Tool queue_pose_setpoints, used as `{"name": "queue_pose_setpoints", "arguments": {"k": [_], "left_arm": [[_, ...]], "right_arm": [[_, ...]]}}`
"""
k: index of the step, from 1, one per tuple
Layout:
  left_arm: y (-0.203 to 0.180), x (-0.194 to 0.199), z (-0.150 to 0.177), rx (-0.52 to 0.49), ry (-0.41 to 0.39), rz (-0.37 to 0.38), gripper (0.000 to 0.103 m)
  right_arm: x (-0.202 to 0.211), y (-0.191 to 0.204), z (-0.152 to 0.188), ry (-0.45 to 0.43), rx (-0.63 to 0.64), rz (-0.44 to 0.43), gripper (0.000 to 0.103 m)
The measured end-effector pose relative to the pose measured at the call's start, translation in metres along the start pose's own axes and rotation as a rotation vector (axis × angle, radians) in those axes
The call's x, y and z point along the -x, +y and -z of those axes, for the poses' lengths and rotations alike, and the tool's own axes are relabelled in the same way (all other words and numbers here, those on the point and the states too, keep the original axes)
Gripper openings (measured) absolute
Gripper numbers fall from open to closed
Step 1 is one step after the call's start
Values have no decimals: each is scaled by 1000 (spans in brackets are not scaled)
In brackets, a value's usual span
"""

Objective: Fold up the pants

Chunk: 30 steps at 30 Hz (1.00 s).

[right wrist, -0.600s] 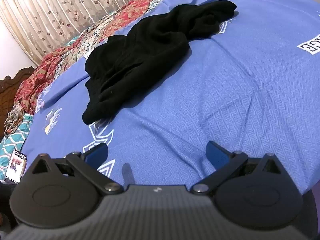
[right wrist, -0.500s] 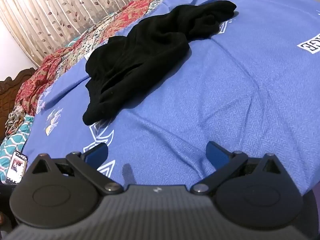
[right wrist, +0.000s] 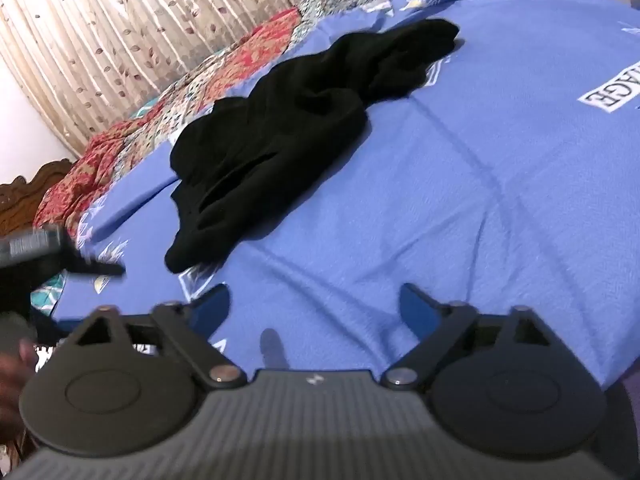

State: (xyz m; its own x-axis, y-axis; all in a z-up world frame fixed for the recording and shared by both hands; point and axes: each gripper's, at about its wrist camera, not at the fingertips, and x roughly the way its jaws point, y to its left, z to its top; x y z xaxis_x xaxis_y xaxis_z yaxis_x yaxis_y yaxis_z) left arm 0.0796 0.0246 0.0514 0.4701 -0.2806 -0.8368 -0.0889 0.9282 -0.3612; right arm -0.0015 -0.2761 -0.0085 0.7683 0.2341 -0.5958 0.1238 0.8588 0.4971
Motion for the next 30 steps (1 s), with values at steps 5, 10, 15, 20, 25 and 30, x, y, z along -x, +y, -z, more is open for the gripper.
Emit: {"name": "queue_pose_setpoints", "arguments": {"k": [5,10,15,20,25,30], "left_arm": [[-10,-60,-25,173,143,138,93],[-15,-100,-22,340,198,197,26],[8,-58,-33,337,74,247,12],[73,18,-41,378,-91,227,12],[157,84,-27,470,-239,95,12],[192,63,-19,565,-179,20,14]], "right_arm": [[3,-11,-3,-13,-23,-4,67],[11,-16,-3,-31,-4,18,67],[10,-23,-12,-49,-8,50,67],[1,-23,-30,-69,-2,65,67],[-5,-27,-57,-122,-39,95,67],[-15,-28,-76,-153,-50,137,67]]}}
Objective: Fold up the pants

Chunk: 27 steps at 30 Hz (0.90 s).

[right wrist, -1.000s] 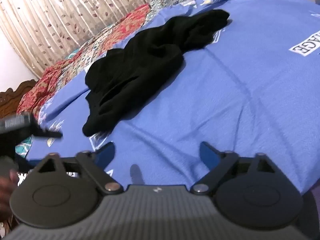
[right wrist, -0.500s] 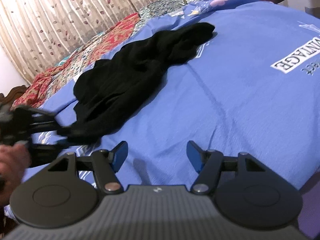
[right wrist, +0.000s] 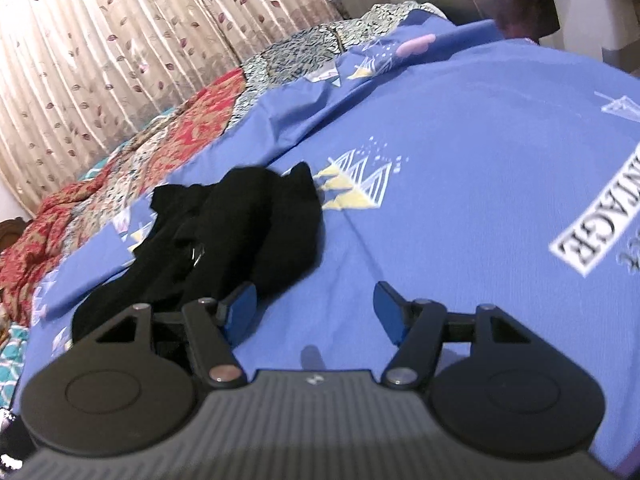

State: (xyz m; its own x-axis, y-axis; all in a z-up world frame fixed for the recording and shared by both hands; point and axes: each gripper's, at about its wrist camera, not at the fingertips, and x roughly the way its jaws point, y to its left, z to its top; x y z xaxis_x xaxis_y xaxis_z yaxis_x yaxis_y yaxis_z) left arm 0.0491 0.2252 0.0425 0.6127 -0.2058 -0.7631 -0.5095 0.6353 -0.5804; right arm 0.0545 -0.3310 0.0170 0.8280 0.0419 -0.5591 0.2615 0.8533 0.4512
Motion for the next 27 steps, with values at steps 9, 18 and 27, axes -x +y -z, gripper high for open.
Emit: {"name": "queue_pose_setpoints", "arguments": {"k": [9,18,27], "left_arm": [[13,-37,32,38,94,-3,49],[35,-33,46,76,84,64,34],[43,-21,43,63,90,137,5]], "right_arm": [[-61,92,-74,27,488,-92,77],[-205,117,-97,314,528,139,41],[-99,91,-173,38,108,-195,9]]}}
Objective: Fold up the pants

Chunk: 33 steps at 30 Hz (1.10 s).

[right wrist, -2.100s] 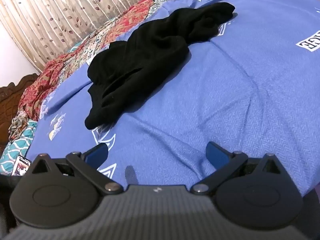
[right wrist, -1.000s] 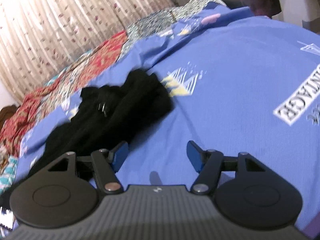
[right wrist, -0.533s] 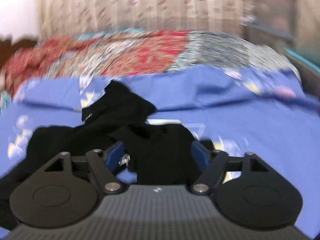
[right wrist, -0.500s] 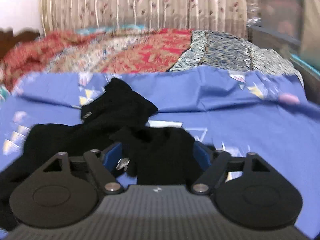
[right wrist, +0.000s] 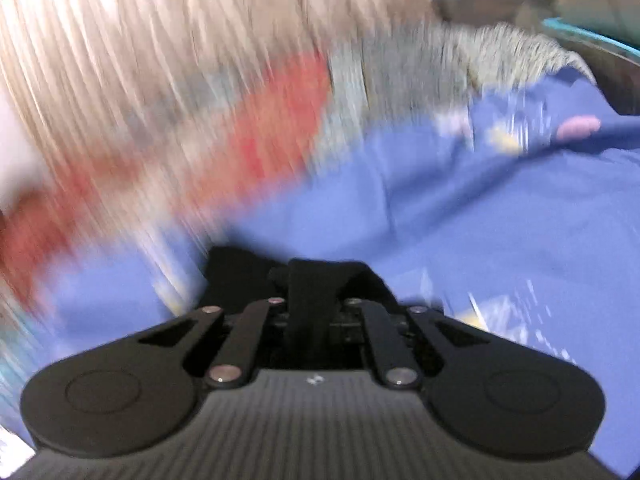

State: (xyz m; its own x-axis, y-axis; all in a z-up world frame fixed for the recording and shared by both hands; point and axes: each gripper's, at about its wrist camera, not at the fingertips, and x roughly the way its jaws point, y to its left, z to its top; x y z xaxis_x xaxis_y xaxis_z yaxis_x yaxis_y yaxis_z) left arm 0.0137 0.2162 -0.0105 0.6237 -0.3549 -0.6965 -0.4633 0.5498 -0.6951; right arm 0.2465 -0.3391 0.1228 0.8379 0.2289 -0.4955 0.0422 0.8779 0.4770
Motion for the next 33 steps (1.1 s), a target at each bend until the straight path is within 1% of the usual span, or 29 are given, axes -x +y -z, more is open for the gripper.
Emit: {"name": "queue_pose_setpoints", "arguments": {"k": [2,3,4,5,7,8,10,12,14,15,16,17,18,20,22,23,24,26,28,29,31,33], "left_arm": [[-1,8,1,-6,-18,17,5],[-2,11,2,-9,-22,37,5],[-3,14,2,-9,-18,71,5],[-4,17,3,-12,-15,88,5],[-10,20,5,-40,-17,77,5],[-13,21,7,-59,-19,57,5],[-14,20,10,-88,-15,14,5],[-10,17,12,-96,5,-24,5],[-5,16,14,-88,20,-44,5],[-2,16,14,-85,22,-49,5],[-1,17,15,-82,23,-54,5],[0,19,16,-83,22,-57,6],[0,20,17,-87,19,-60,6],[-4,21,17,-95,14,-72,6],[-6,21,19,-98,9,-83,6],[-6,21,19,-98,9,-88,6],[-6,21,21,-99,7,-94,7],[-10,21,20,-98,6,-107,7],[-9,23,20,-93,5,-108,8],[-8,23,20,-93,5,-111,9],[-8,23,19,-93,8,-118,9],[-10,23,21,-94,3,-124,9]], "right_arm": [[48,-11,-14,-134,-55,-56,9],[73,-18,-17,-197,-65,-59,9],[90,-25,-17,-235,-71,-57,9],[109,-36,-11,-265,-83,-53,9],[141,-60,12,-284,-101,-10,9],[151,-70,26,-271,-104,22,9],[162,-93,63,-202,-107,112,10],[164,-115,100,-88,-132,184,16],[159,-131,133,44,-133,303,19],[157,-137,147,83,-120,383,28],[157,-138,152,80,-111,416,33],[160,-136,154,53,-98,437,42],[161,-131,150,24,-77,448,44],[160,-109,138,-28,16,439,44],[152,-81,123,-78,154,430,49],[150,-70,118,-96,215,419,53],[141,-54,113,-106,285,392,54],[126,-38,106,-101,394,352,54],[118,-30,102,-96,448,331,54],[112,-28,100,-76,460,299,56],[85,-25,100,36,502,235,57],[54,-28,103,142,525,233,57]]}}
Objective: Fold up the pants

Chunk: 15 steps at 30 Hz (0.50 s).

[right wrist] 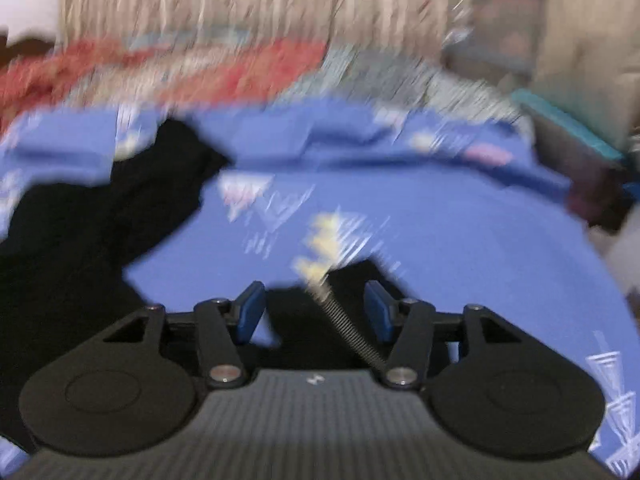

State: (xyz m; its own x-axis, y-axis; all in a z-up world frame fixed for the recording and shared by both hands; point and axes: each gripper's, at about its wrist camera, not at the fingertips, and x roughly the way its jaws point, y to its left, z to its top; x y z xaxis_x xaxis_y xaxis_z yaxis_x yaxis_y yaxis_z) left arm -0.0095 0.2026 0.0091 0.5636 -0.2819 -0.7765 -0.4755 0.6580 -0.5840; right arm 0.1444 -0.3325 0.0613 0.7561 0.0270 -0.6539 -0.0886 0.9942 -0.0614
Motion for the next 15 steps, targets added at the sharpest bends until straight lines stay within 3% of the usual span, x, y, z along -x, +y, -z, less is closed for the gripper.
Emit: {"name": "queue_pose_setpoints", "arguments": {"k": [2,3,5,6,11,13,15], "left_arm": [[-1,0,1,-10,-6,-10,9],[-3,1,1,-10,-7,-15,9],[-4,2,2,-8,-10,-12,7],[-4,3,2,-10,-14,-10,7],[-5,3,4,-18,-14,-24,7],[-7,4,5,-20,-17,-25,7],[-7,7,4,-20,-21,-25,6]], "right_arm": [[-32,1,3,95,0,16,55],[-50,0,3,153,-8,30,43],[-64,-8,-1,186,-53,41,11],[-43,-19,10,162,-109,44,10],[43,-103,-8,-191,-613,-54,10],[81,-139,3,-348,-790,-91,10],[115,-171,23,-450,-908,-84,9]]}}
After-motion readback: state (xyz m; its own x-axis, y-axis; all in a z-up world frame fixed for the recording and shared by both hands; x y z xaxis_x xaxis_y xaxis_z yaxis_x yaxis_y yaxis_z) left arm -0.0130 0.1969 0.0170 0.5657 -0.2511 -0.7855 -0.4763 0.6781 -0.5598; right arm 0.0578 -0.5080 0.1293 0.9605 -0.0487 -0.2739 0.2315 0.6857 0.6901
